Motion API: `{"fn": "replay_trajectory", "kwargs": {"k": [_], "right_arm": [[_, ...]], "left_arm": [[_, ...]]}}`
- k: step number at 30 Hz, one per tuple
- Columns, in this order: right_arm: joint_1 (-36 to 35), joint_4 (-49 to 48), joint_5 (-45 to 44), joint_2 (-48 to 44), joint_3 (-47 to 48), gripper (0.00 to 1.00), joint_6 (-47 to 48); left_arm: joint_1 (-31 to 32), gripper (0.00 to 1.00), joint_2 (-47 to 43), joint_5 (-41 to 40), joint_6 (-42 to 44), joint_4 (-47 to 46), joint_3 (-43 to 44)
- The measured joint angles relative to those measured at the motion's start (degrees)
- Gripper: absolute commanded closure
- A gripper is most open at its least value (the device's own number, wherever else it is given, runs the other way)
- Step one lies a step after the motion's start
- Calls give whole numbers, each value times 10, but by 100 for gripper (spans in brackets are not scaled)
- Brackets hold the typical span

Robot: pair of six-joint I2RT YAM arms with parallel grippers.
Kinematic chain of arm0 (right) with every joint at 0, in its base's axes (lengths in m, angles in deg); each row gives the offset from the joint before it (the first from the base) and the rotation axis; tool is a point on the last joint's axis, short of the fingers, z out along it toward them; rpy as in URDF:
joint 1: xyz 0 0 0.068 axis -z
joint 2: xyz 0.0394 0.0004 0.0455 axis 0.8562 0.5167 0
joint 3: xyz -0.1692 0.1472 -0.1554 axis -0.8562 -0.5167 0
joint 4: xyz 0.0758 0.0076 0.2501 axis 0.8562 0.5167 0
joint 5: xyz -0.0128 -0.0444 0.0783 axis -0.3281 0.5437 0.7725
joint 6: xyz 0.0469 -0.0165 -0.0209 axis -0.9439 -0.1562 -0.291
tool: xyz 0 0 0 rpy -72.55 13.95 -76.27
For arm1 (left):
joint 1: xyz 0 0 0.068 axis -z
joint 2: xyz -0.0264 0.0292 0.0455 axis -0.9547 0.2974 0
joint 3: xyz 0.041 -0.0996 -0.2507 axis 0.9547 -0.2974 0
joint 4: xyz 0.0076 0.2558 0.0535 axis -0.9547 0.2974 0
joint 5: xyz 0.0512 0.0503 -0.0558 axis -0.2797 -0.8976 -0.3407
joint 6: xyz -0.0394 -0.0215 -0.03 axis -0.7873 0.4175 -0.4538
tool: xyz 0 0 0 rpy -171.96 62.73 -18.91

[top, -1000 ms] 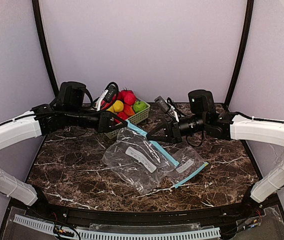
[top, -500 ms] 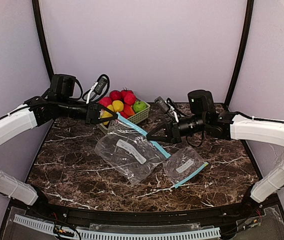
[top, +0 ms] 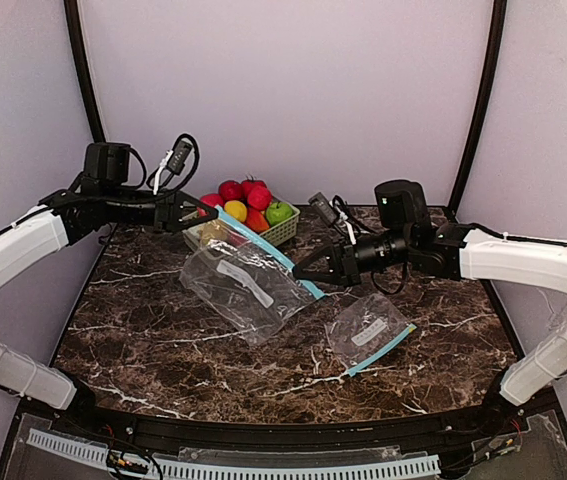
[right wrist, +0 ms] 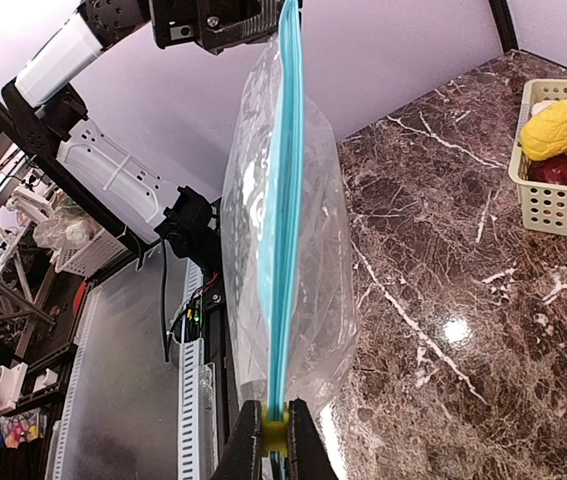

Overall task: Place the food in the zip-top bag and seal the zipper
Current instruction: Unzip the zipper from the zipper food storage bag.

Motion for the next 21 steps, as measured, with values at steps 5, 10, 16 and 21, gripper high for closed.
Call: {"fn": "replay_trajectory", "kwargs": {"k": [5, 10, 16, 21], "right_arm": [[0, 2, -9, 0, 0, 100, 0], [0, 13, -17, -1, 0, 100, 0], [0, 31, -25, -1, -1, 100, 0], [0, 40, -29, -5, -4, 100, 0]], "left_arm": [[-29, 99, 0, 33, -7, -37, -6], [-62, 99, 0, 61, -14, -70, -31], [-76, 99, 0, 81, -15, -80, -42], [-79, 99, 0, 86, -15, -80, -42]]}}
